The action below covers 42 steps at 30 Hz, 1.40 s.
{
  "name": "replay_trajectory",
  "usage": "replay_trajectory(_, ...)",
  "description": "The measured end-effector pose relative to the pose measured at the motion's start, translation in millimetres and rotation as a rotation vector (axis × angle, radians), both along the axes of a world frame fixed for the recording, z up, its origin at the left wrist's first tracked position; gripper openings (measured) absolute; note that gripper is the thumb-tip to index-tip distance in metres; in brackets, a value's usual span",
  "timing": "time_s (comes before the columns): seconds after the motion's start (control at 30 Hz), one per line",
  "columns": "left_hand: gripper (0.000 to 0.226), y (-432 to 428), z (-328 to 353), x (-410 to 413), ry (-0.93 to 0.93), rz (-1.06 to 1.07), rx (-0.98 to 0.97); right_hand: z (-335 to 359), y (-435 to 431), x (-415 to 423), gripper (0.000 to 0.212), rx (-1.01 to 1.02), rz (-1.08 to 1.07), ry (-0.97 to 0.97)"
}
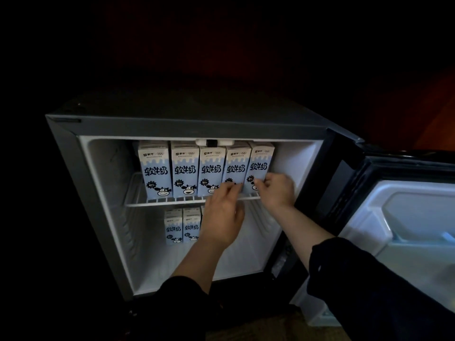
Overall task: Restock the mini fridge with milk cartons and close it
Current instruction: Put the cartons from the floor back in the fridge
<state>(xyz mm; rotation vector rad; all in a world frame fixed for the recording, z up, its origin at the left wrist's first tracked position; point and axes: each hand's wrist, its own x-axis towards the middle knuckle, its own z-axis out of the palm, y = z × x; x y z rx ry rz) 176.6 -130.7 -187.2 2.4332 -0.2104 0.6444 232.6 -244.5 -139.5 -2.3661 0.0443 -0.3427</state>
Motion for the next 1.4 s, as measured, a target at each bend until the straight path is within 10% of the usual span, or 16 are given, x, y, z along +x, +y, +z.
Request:
replay_trajectory(0.73, 0.023, -6, 43, -71, 0.352, -0.166, 0.069, 24, -57, -100, 0.029, -0.255, 0.241, -0.012)
replay_trajectory(1.4, 0.030, -231, 37, -175, 0.660, -0.605, 0.487, -13, -307, -270, 0.018, -0.509, 0.071, 0.234)
